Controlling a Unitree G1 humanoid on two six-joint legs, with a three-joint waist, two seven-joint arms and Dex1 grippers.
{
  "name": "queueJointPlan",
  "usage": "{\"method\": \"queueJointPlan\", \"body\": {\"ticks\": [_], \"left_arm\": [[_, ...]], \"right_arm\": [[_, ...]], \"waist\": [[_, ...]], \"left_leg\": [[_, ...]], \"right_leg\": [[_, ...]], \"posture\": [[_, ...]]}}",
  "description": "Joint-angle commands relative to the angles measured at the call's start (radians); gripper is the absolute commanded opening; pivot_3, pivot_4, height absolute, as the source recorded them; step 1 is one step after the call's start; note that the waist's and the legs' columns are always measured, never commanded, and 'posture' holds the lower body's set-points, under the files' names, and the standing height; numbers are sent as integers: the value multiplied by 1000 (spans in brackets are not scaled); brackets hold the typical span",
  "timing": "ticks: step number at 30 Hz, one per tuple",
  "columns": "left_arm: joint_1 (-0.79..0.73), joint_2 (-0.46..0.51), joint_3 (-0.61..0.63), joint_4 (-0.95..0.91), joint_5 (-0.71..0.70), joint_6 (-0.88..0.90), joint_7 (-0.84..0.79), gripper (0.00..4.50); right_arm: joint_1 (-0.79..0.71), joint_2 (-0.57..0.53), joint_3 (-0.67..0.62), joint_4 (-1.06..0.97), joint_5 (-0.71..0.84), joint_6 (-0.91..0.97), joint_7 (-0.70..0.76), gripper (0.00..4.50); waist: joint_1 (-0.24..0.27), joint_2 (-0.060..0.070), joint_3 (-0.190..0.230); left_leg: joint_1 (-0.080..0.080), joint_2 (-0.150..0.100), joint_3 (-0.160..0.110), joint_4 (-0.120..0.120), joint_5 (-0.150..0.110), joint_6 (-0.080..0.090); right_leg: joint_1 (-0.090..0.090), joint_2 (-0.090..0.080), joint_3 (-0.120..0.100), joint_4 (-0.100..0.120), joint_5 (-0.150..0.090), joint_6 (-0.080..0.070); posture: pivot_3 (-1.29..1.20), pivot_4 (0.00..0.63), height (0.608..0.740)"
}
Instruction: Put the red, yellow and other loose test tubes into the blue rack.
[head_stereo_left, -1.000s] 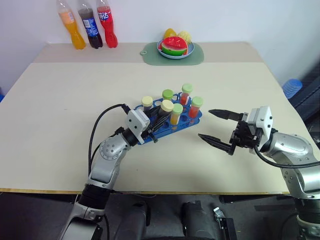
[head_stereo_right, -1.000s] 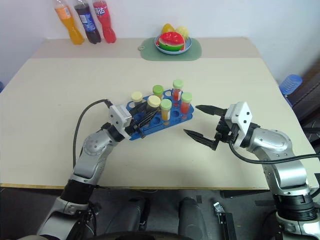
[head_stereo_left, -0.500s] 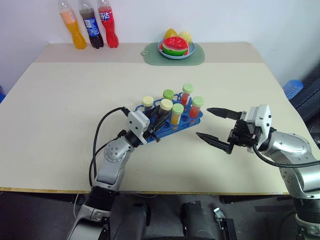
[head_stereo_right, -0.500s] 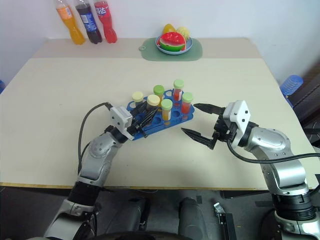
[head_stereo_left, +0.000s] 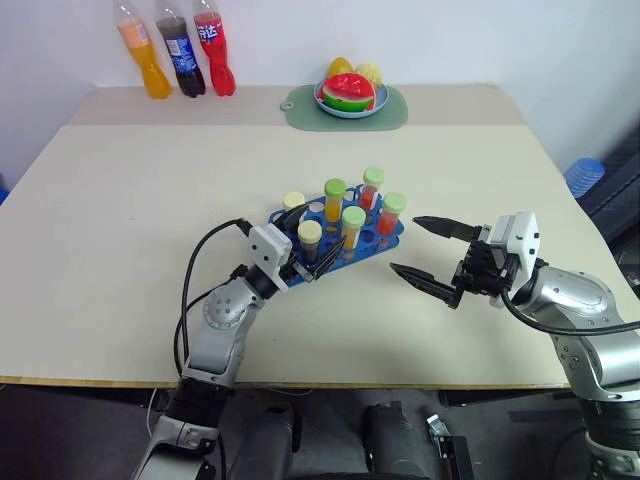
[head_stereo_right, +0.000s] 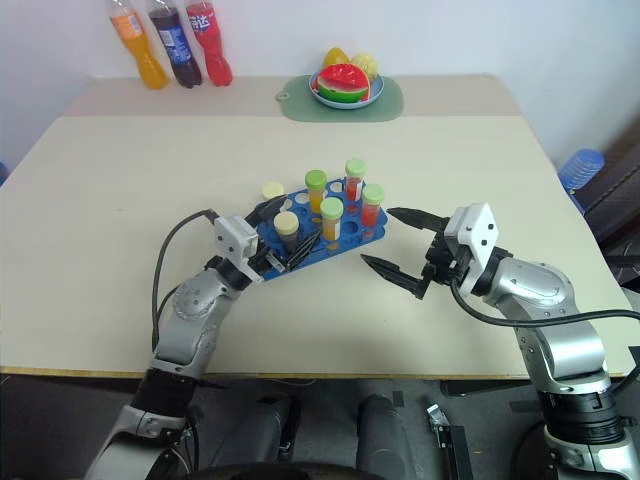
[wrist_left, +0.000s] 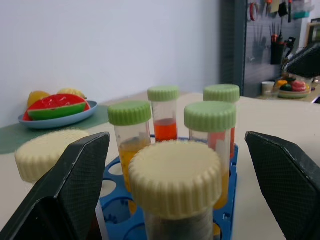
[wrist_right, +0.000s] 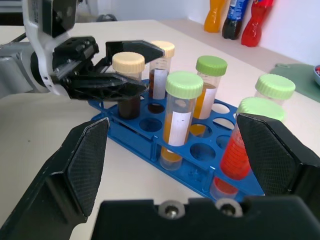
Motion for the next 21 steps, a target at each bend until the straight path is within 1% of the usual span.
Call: {"method": "queueJointPlan", "body": {"ticks": [1,5,6,10,12,15,18,21], "left_arm": [[34,47,37,-122,-64,51,-29,4473],[102,132,109,-285,-156,219,-6,4473],[126,147,136,-310,-204,247,-14,4473],[268,270,264,-372,-303,316,-87,4473],[333,330,324,-392,-352,343,-130,4473],[402,383,385,-414,-399,375,-165,4473],[483,435,435,-435,-422,400,-208,4473],[550,479,492,-411,-434,394,-276,4473]], "right_arm": [[30,8,-15,-31,5,-17,-2,4500],[92,6,-35,-16,-7,-38,-1,4500],[106,9,-41,-10,-10,-46,-4,4500],[154,15,-64,13,-19,-71,-12,4500],[177,11,-78,15,-17,-79,-8,4500],[215,2,-102,26,-14,-99,11,4500],[258,-14,-127,32,-10,-125,49,4500],[276,-23,-137,40,0,-148,92,4500]], "waist": [[0,0,0],[-2,0,0],[-2,0,0],[-5,1,0],[-5,1,0],[0,1,0],[0,1,0],[-3,1,0]], "left_leg": [[0,0,0,0,0,0],[0,1,0,-1,0,0],[0,1,0,-1,0,0],[1,1,0,0,0,0],[1,1,0,-1,0,0],[1,2,0,-1,0,0],[1,2,0,-1,-1,1],[1,2,0,-1,-1,1]], "right_leg": [[0,0,0,0,0,0],[0,0,0,1,0,0],[-1,0,0,1,0,0],[-1,0,0,2,0,0],[-1,0,1,2,0,0],[-1,0,1,2,-1,-1],[1,-1,0,1,-1,-1],[1,-1,0,1,-1,-1]], "posture": [[0,150,740],[0,150,740],[0,150,740],[0,150,740],[0,150,740],[0,150,740],[0,150,740],[0,150,740]]}}
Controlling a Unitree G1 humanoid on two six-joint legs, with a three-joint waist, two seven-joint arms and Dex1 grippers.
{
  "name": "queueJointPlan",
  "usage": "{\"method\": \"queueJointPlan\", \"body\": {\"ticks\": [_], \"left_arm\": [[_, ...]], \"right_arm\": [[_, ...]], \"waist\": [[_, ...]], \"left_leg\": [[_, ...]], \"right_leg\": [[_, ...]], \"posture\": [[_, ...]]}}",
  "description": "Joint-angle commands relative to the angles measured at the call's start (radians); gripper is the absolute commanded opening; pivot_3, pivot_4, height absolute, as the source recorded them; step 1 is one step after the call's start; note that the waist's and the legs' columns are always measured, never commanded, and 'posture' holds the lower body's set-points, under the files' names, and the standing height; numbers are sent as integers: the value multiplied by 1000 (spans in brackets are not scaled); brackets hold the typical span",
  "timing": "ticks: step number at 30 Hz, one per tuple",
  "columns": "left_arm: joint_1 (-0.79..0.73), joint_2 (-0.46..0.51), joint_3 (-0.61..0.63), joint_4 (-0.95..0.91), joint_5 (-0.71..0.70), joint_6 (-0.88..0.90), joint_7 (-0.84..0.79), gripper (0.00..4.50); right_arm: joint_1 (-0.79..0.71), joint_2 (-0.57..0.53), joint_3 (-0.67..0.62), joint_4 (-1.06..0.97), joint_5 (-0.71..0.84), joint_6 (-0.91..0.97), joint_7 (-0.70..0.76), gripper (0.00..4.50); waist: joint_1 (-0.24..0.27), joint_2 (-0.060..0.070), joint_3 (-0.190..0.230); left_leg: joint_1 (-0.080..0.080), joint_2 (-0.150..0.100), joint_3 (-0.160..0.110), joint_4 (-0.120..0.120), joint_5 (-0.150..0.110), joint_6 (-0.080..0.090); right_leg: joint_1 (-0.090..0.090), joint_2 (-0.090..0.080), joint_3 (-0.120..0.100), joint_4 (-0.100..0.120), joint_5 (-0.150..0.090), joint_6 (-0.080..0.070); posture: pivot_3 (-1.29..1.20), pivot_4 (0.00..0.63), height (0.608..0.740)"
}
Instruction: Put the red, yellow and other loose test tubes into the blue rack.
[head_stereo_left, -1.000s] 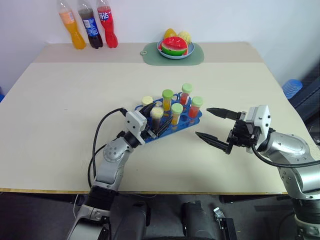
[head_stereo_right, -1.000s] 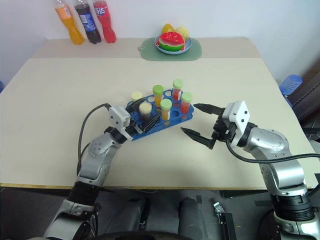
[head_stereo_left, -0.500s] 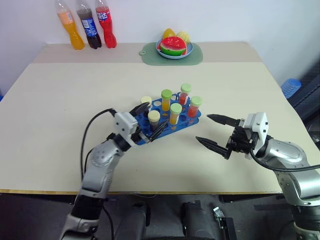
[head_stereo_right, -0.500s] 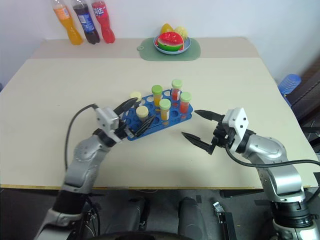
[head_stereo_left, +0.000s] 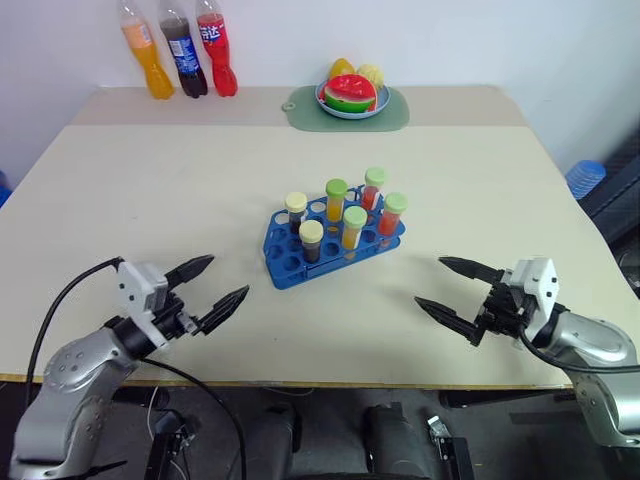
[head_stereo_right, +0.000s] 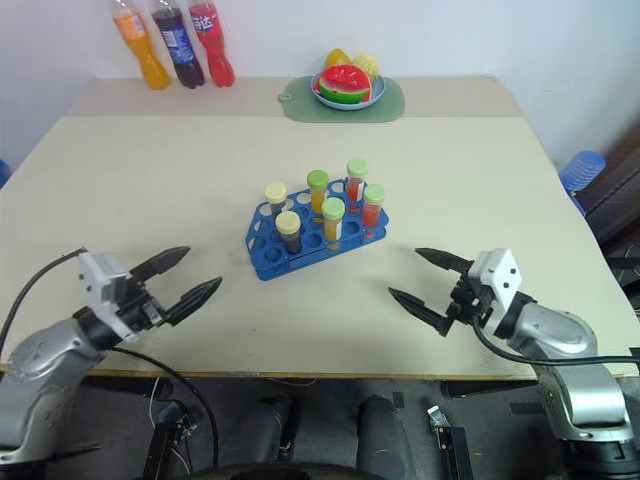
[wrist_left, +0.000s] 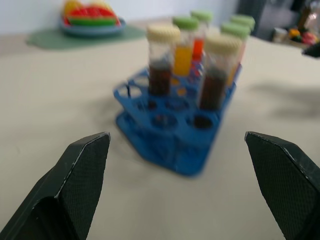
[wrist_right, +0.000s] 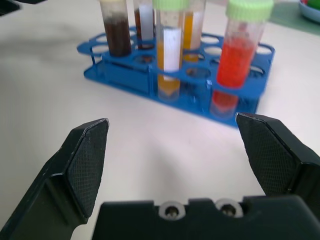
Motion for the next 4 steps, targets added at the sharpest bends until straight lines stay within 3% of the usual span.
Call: {"method": "queueJointPlan", "body": {"ticks": [1,4], "left_arm": [[50,47,82,-7,-39,7,-73,4473],[57,71,111,14,-40,7,-102,4473]], "right_arm": [[8,-18,-38,-3,19,-43,48,4500],[13,-21,-50,-2,20,-60,74,4500]], "waist": [[-3,0,0],[-2,0,0]], "left_leg": [[0,0,0,0,0,0],[0,1,0,0,0,0]], "right_leg": [[0,0,0,0,0,0],[0,1,0,0,-2,-3]], "posture": [[0,150,740],[0,150,740]]}}
